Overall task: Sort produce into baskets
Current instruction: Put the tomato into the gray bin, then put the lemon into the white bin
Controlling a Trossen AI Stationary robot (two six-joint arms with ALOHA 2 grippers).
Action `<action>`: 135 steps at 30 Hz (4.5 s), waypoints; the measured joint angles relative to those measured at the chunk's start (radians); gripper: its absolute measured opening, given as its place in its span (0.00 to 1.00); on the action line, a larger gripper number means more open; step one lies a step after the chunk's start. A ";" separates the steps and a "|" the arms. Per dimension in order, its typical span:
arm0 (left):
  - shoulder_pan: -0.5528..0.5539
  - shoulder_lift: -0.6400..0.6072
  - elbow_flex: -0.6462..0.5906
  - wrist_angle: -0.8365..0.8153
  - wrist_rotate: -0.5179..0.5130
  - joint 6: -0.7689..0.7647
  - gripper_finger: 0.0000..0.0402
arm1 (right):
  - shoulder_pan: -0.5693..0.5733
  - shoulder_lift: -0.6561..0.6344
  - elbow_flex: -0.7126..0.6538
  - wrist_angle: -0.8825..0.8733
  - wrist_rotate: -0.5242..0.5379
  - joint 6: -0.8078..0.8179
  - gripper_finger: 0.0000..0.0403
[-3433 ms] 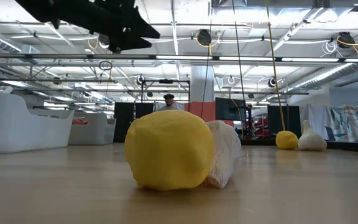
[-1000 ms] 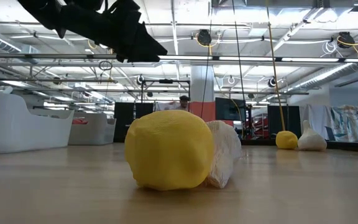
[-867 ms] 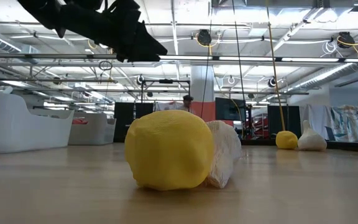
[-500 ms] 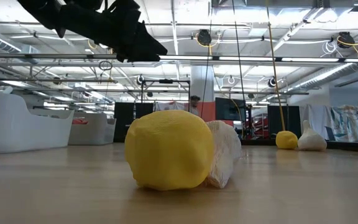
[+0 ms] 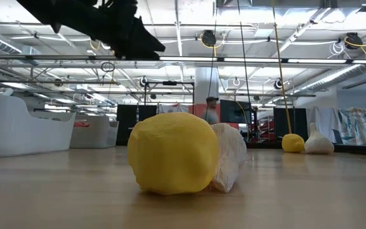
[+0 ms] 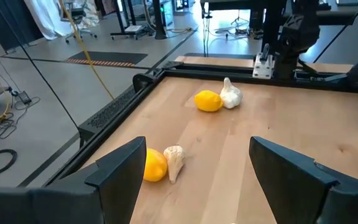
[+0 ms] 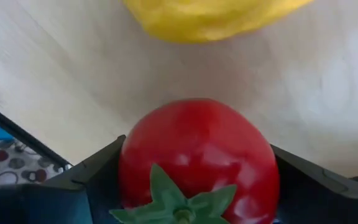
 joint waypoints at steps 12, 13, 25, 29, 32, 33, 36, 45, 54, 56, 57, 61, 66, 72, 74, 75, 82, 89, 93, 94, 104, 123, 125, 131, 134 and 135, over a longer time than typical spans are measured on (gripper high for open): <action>0.000 -0.092 0.000 -0.150 -0.041 0.000 0.73 | -0.187 -0.001 0.000 -0.325 0.246 -0.248 0.77; 0.000 -0.092 0.000 -0.155 -0.052 0.000 0.73 | -0.209 -0.001 0.000 -0.324 0.293 -0.263 0.77; 0.000 -0.092 0.000 -0.198 -0.136 0.000 0.73 | -0.537 -0.001 0.000 0.036 0.994 -0.563 0.77; 0.000 -0.092 0.000 -0.197 -0.136 0.000 0.73 | -0.679 -0.001 0.000 0.334 1.174 -0.749 0.77; 0.000 -0.092 0.000 -0.197 -0.137 -0.002 0.73 | -0.792 -0.001 0.000 0.648 1.175 -0.926 0.77; 0.000 -0.092 0.000 -0.199 -0.137 -0.012 0.73 | -0.827 -0.001 0.000 0.754 1.148 -0.980 0.77; 0.000 -0.092 0.000 -0.204 -0.137 -0.031 0.73 | -0.928 0.015 0.001 1.044 1.004 -1.104 0.77; -0.013 -0.092 0.000 -0.380 -0.185 -0.107 0.73 | -1.085 0.253 0.095 1.489 0.666 -1.043 0.77; -0.070 -0.157 0.000 -0.740 -0.564 -0.339 0.73 | -1.099 0.596 0.592 1.285 0.552 -1.052 0.77; -0.084 -0.188 0.000 -0.866 -0.644 -0.444 0.73 | -1.103 0.671 0.717 1.213 0.540 -1.056 0.77; -0.091 -0.203 0.000 -0.925 -0.666 -0.492 0.73 | -1.104 0.712 0.785 1.200 0.515 -1.055 0.77; -0.107 -0.257 0.000 -1.086 -0.728 -0.640 0.73 | -1.105 0.865 1.035 1.148 0.409 -1.030 0.77; -0.087 -0.325 0.000 -1.140 -0.826 -0.705 0.73 | -1.094 1.043 1.311 1.088 0.395 -0.988 0.77; -0.028 -0.418 0.003 -1.138 -0.807 -0.674 0.73 | -1.089 1.211 1.539 1.125 0.399 -0.935 0.77; -0.018 -0.439 0.004 -1.138 -0.777 -0.674 0.73 | -1.089 1.228 1.523 1.192 0.429 -0.918 0.77; -0.017 -0.447 0.004 -1.138 -0.765 -0.672 0.73 | -1.089 1.232 1.521 1.202 0.441 -0.904 0.77; -0.017 -0.467 0.004 -1.135 -0.702 -0.679 0.73 | -1.091 1.244 1.521 1.189 0.449 -0.930 0.77; -0.017 -0.467 0.004 -1.117 -0.681 -0.681 0.73 | -1.090 1.246 1.521 1.182 0.478 -0.907 0.83; -0.017 -0.467 0.004 -1.098 -0.675 -0.681 0.73 | -1.089 1.246 1.521 1.176 0.515 -0.898 0.90; -0.017 -0.467 0.004 -1.097 -0.675 -0.682 0.73 | -1.089 1.246 1.521 1.181 0.502 -0.908 0.91; -0.017 -0.467 0.004 -1.098 -0.675 -0.679 0.73 | -1.082 1.246 1.521 1.180 0.578 -0.953 0.93; -0.017 -0.467 0.004 -1.131 -0.643 -0.680 0.73 | -1.073 1.221 1.530 0.981 0.421 -0.989 0.80; -0.017 -0.467 0.004 -1.131 -0.643 -0.680 0.73 | -1.073 1.221 1.530 1.007 0.386 -1.001 0.76; -0.017 -0.467 0.004 -1.131 -0.642 -0.680 0.73 | -1.063 1.218 1.531 1.093 0.297 -1.015 0.67; -0.017 -0.467 0.004 -1.131 -0.637 -0.680 0.73 | -1.061 1.219 1.531 1.051 0.298 -0.994 0.61; -0.017 -0.467 0.004 -1.131 -0.635 -0.680 0.73 | -1.064 1.219 1.531 1.035 0.299 -0.987 0.59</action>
